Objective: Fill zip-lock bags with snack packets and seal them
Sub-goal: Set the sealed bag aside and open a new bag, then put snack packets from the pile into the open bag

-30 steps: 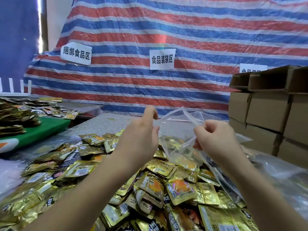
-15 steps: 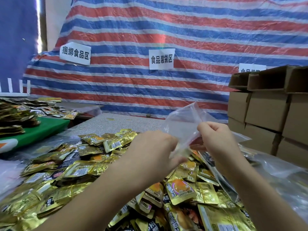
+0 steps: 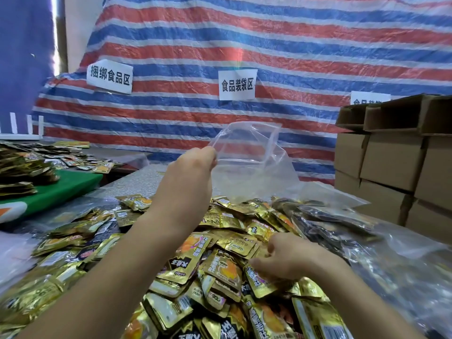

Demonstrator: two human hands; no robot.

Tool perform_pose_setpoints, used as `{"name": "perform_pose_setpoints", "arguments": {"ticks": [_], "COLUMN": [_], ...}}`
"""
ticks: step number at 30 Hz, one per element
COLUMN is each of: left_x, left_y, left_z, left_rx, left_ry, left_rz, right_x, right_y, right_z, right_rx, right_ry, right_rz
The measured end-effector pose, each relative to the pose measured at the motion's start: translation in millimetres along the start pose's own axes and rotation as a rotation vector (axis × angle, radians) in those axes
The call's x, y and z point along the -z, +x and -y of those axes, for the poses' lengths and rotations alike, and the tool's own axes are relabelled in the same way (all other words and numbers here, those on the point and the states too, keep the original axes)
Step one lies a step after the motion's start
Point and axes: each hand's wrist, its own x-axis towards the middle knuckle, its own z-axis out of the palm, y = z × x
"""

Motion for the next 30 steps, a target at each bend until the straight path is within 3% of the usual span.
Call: {"name": "perform_pose_setpoints", "arguments": {"ticks": [7,12,15,19,21,23,25,30], "left_x": [1.4,9.3,17.3,28.4,32.2,34.5,34.9,31.9], "left_y": [-0.1,1.1,-0.6,-4.4,-6.6,-8.7,-10.3,-10.9], "left_z": [1.2,1.8,0.7,-5.8,-9.0,-12.1,-15.5,-22.5], "left_rx": [-0.051,-0.092,-0.144,-0.165,-0.154,-0.143,-0.144,-0.141], "left_ry": [-0.043,0.073,0.185,0.31,0.352,0.381,0.388,0.35], "left_rz": [0.044,0.249,0.352,0.414,0.464,0.526,0.568,0.632], "right_x": [-3.6,7.9,26.1,50.7,60.7,72.1,81.4,81.8], "right_y": [2.0,3.2,0.8,-7.3,-12.0,-22.2,-34.8,-55.0], "right_z": [2.1,-11.2,-26.6,-43.0,-43.7,-37.3,-28.0,-1.7], "right_rx": [-0.012,-0.013,-0.022,-0.052,-0.019,0.083,0.249,0.573], "right_ry": [0.039,0.064,0.108,0.453,0.807,1.288,1.568,1.546], "right_rz": [0.036,0.046,-0.052,-0.353,-0.501,-0.473,-0.36,-0.326]}}
